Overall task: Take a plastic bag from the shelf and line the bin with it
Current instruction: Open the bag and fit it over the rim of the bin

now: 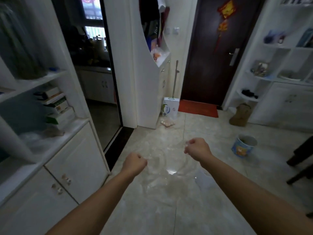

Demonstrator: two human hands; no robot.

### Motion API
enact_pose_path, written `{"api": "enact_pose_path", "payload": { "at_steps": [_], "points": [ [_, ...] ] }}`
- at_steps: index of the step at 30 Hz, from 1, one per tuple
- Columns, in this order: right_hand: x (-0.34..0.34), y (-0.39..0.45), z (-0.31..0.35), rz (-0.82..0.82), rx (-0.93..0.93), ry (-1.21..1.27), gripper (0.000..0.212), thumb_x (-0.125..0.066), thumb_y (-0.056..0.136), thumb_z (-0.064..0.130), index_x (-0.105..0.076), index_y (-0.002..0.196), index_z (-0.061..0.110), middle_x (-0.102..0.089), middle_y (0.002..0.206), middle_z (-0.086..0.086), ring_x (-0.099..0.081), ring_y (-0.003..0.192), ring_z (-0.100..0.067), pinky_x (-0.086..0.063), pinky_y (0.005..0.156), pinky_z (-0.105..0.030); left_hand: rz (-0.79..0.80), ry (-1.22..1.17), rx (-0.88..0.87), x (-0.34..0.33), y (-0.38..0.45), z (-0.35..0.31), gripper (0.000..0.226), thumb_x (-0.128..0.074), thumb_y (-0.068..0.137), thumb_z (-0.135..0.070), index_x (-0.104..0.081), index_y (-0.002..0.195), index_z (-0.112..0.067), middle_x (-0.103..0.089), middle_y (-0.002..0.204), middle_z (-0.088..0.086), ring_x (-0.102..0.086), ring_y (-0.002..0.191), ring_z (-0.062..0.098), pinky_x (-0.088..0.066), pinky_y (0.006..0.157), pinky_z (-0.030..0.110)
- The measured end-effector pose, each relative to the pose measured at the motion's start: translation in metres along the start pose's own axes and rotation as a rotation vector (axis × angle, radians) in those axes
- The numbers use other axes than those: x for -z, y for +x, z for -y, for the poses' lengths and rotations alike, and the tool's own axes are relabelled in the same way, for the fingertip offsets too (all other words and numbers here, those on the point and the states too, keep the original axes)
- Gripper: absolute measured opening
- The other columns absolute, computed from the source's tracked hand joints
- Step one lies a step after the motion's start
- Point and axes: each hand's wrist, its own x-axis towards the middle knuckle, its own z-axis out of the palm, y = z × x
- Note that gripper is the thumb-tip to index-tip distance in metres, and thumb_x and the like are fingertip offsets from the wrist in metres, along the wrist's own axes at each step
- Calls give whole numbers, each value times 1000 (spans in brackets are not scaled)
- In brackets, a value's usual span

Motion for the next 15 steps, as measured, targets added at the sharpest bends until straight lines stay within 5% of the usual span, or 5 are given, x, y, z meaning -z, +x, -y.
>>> {"api": "enact_pose_path", "payload": {
  "at_steps": [5, 8, 11, 15],
  "points": [
    [56, 23, -66, -20, -144, -70, 13, -65, 79, 8, -67, 86, -3, -64, 78, -14, -62, 71, -27, -46, 61, -31, -89, -322, 51, -44, -4, -51, 35, -66, 75, -17, -48, 45, -18, -46, 45, -3, -44, 46, 18, -33, 51, 28],
    [93, 39, -104, 54, -197, -102, 24, -72, 75, 13, -63, 94, 0, -64, 88, -15, -62, 76, -27, -46, 59, -28, 39, -490, 166, -78, -3, -96, 9, -66, 79, -10, -63, 71, -7, -65, 61, 12, -52, 48, 18, -36, 49, 27],
    [133, 58, -139, 126, -227, -140, 9, -64, 75, 11, -62, 79, 3, -62, 70, -11, -57, 55, -21, -46, 49, -23, 218, -487, 275, -118, 5, -136, 10, -66, 80, -13, -66, 87, -5, -65, 49, 10, -45, 30, 12, -30, 37, 20],
    [181, 90, -173, 171, -262, -62, 11, -60, 79, 12, -60, 67, 12, -65, 62, -5, -62, 54, -23, -56, 65, -33, 319, -387, 270, -175, 19, -175, 30, -59, 89, -37, -70, 82, -9, -65, 45, 7, -38, 26, 9, -24, 31, 17]
  ]
}}
